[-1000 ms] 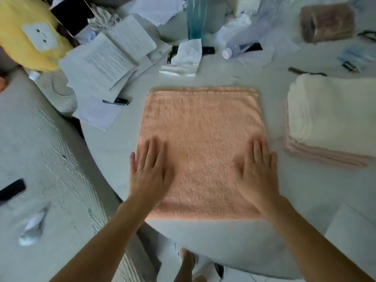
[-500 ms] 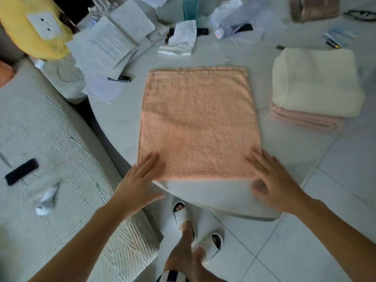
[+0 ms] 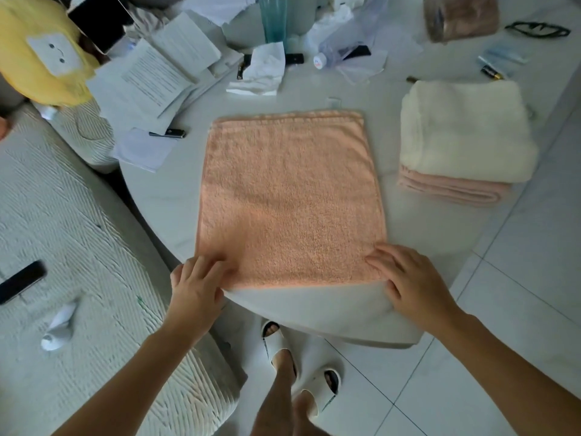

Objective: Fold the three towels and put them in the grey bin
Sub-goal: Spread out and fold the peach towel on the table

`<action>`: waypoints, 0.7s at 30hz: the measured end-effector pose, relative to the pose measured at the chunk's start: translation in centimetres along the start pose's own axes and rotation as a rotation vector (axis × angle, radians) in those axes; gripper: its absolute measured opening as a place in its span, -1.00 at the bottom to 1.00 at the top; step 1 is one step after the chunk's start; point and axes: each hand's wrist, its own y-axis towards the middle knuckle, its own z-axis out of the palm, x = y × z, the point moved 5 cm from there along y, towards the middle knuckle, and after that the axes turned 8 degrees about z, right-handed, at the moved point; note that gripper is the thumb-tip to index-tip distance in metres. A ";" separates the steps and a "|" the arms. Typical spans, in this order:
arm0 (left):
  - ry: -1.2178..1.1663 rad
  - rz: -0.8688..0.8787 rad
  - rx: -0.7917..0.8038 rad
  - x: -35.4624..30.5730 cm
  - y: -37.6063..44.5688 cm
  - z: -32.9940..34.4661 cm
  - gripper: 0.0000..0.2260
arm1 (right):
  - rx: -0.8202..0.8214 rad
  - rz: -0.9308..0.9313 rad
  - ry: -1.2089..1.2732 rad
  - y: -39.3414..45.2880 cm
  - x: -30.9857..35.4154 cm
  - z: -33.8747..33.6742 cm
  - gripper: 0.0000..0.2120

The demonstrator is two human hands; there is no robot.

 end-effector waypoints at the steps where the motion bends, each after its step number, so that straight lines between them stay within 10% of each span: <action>1: -0.014 -0.010 -0.011 0.0 0.2 -0.2 -0.65 | -0.015 0.009 -0.002 0.2 0.0 -0.1 -0.58; 13: -0.323 -0.157 -0.217 2.0 0.4 -6.9 -0.90 | -0.032 0.246 0.559 1.1 0.7 -4.4 -0.82; 21: -0.504 -0.312 -0.185 7.8 8.0 -10.9 -0.72 | -0.204 0.535 0.662 10.1 -0.6 -7.0 -0.93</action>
